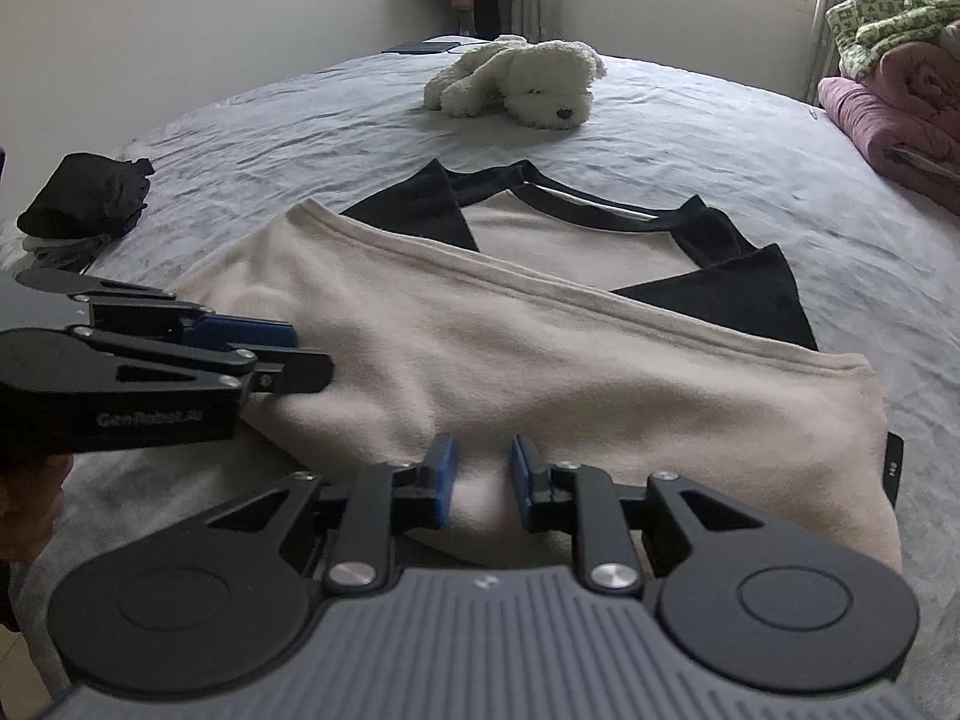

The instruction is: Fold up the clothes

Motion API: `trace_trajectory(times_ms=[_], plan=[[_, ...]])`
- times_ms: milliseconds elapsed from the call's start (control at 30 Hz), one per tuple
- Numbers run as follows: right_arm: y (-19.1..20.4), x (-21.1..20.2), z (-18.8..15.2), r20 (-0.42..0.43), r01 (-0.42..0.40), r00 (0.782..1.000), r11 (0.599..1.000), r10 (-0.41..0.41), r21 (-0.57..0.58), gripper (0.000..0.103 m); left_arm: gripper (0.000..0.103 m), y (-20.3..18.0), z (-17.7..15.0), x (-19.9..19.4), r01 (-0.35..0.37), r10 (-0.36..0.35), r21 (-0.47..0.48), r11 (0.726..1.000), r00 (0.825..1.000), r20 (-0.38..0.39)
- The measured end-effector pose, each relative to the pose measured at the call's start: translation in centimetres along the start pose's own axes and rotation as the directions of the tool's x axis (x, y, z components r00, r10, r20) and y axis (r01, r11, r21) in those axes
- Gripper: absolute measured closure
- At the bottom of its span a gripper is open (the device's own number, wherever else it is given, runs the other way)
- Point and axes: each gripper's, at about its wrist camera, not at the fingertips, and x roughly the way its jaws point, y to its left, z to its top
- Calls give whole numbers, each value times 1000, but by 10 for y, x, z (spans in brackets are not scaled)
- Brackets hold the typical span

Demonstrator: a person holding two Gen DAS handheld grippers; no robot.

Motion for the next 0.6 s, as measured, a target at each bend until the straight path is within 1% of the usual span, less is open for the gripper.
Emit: trace_trajectory(times_ms=[167, 367, 500, 600], plan=[[-9, -4, 0, 0, 10, 1000, 1000, -10, 17, 80, 77, 5, -1, -2, -7, 7, -2, 1000, 1000, 4], [-21, -10, -1, -5, 45, 999, 998, -45, 41, 80, 77, 11, -1, -4, -14, 14, -6, 1000, 1000, 9], [-34, -15, -3, -4, 42, 999, 995, -42, 85, 81, 77, 18, 0, -5, -28, 28, -40, 999, 1000, 9], [-37, -21, -4, 1, 57, 998, 994, -57, 89, 81, 77, 25, 1, -5, -44, 44, -66, 997, 999, 8]])
